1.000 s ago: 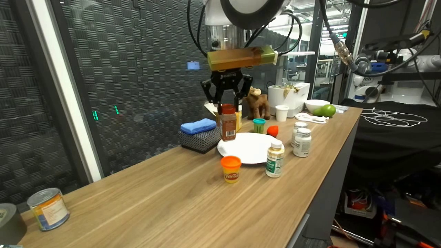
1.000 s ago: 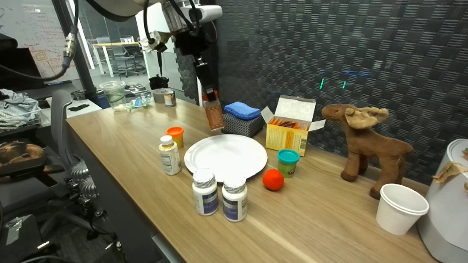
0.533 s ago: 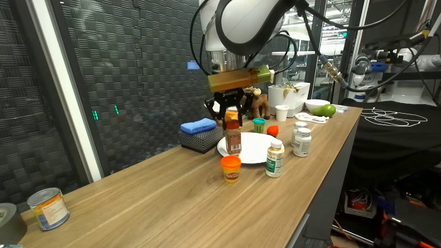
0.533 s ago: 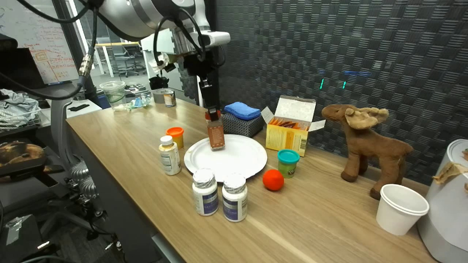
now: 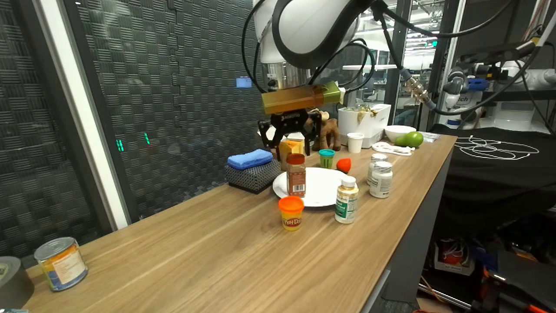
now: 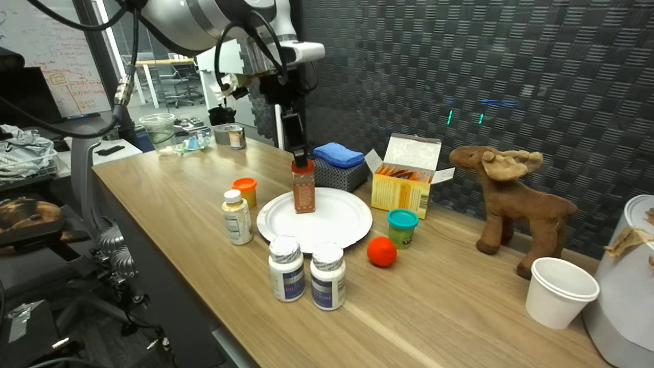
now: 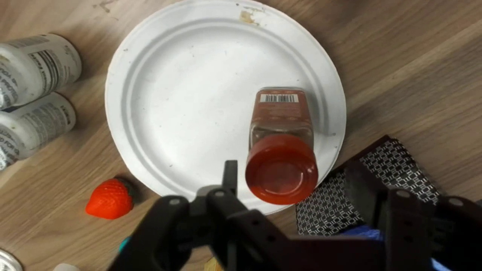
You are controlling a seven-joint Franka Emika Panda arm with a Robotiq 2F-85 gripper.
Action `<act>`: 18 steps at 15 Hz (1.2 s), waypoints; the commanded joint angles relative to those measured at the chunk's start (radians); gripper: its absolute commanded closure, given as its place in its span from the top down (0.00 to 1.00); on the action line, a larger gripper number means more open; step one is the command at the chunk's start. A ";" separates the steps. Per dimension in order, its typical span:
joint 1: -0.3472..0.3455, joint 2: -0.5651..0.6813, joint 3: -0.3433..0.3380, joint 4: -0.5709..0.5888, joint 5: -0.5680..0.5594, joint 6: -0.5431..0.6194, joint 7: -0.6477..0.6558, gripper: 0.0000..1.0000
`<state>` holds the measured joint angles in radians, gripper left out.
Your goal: Put all the objects surrounding the plate onto the plate.
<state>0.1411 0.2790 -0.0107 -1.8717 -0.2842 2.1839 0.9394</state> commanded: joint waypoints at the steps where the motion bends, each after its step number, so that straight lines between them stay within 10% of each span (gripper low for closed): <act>1: 0.027 -0.108 0.015 -0.064 0.008 -0.004 0.038 1.00; 8: 0.027 -0.177 0.122 -0.169 0.235 -0.030 -0.145 0.99; 18: 0.020 -0.036 0.110 -0.165 0.265 0.003 -0.306 1.00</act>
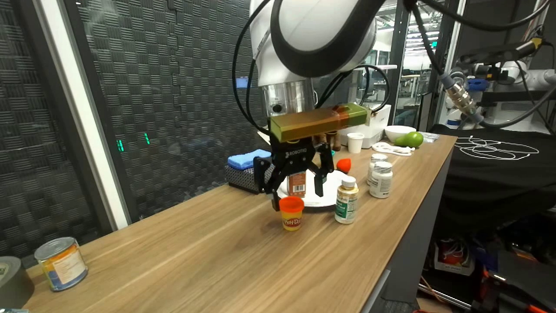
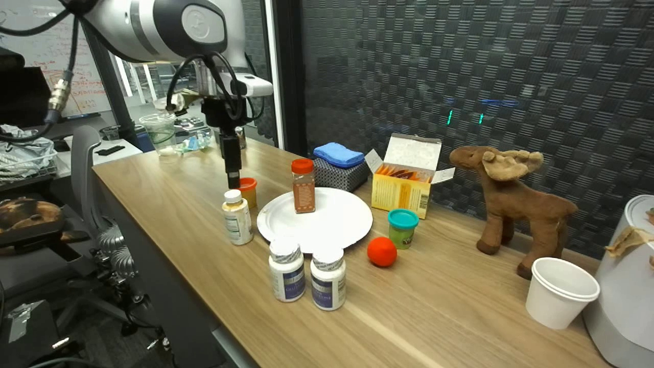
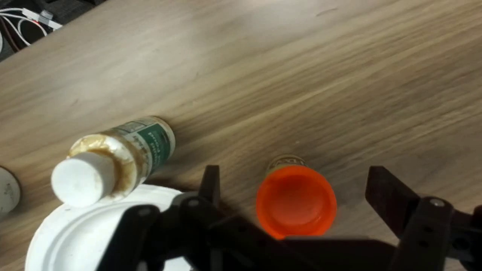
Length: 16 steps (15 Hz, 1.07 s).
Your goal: Put all the objects surrounding the plate onto the plate.
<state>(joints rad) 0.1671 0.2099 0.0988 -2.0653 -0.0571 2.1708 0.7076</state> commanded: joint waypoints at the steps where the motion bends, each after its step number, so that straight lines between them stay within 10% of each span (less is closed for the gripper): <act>1: -0.004 0.049 -0.002 0.038 0.038 0.020 -0.084 1.00; 6: 0.003 0.095 -0.018 0.075 0.028 0.056 -0.082 1.00; 7: 0.002 0.101 -0.021 0.084 0.031 0.059 -0.081 0.75; 16: 0.001 -0.024 -0.031 -0.008 0.035 0.076 -0.051 0.28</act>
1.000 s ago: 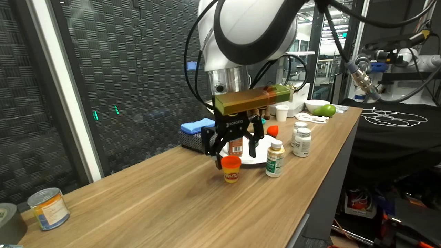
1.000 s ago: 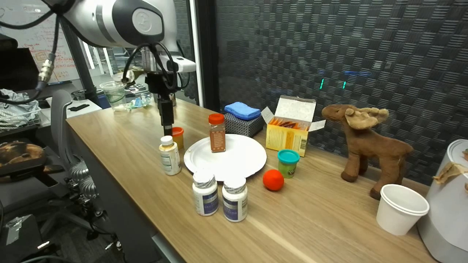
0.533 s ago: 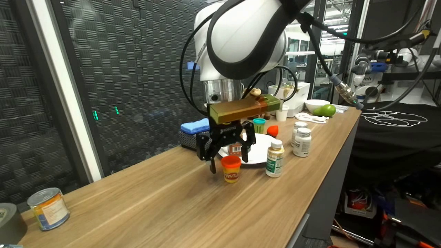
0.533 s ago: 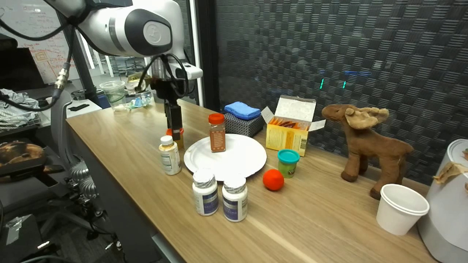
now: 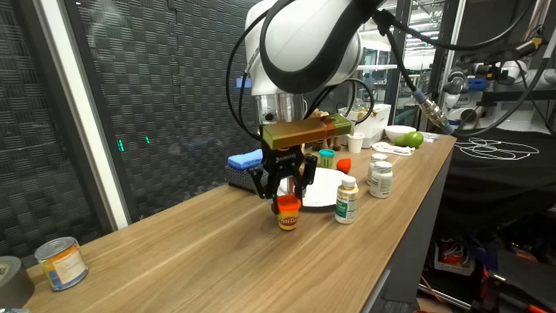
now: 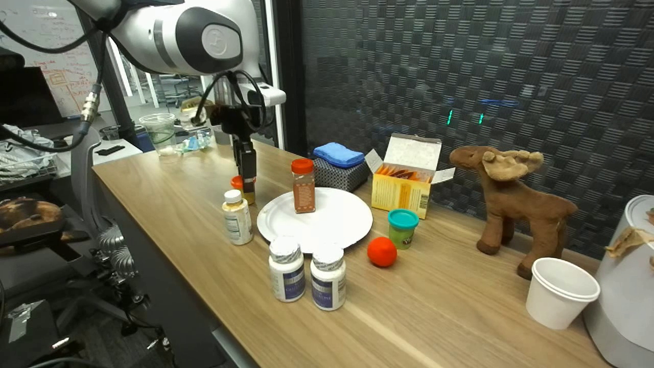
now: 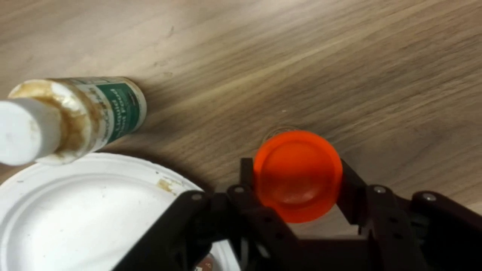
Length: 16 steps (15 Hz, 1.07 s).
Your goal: Put all the objects surrounding the plate onto the plate.
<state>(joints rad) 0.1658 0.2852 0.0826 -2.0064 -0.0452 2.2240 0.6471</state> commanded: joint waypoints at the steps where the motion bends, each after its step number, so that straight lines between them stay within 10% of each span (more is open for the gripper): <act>1: -0.004 -0.136 -0.021 -0.094 0.026 0.037 0.022 0.28; 16: -0.070 -0.092 -0.092 -0.125 -0.120 0.206 0.141 0.28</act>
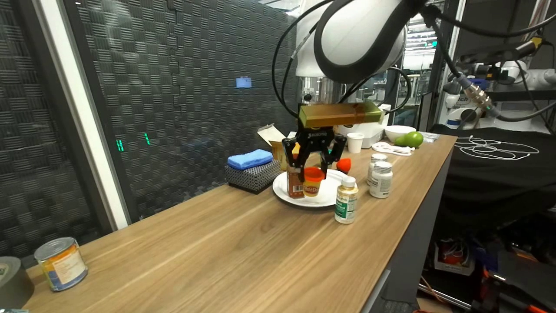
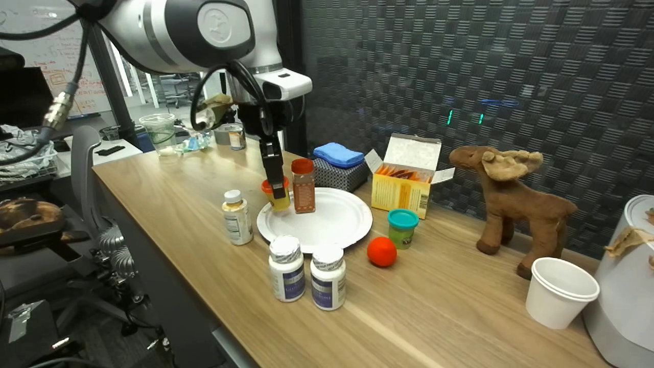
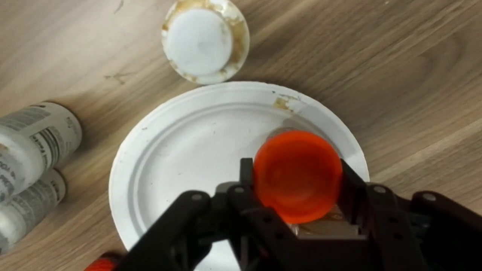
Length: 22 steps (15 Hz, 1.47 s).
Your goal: Put all the objects surrounding the plate onto the plate.
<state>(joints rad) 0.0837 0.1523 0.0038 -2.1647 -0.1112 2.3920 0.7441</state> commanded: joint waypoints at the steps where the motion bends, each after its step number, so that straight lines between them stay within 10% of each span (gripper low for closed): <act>1: 0.015 0.055 -0.017 0.041 -0.068 0.043 0.053 0.28; 5: 0.021 0.089 -0.030 0.059 -0.100 0.034 0.066 0.28; 6: 0.019 0.086 -0.028 0.059 -0.088 0.030 0.056 0.36; 7: 0.017 0.078 -0.028 0.055 -0.082 0.030 0.052 0.78; 11: 0.013 0.003 -0.026 0.004 -0.068 0.033 0.048 0.99; 22: -0.009 -0.281 0.024 -0.182 0.110 -0.167 -0.118 1.00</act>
<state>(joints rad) 0.0876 -0.0621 0.0105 -2.2994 -0.0816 2.2766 0.7115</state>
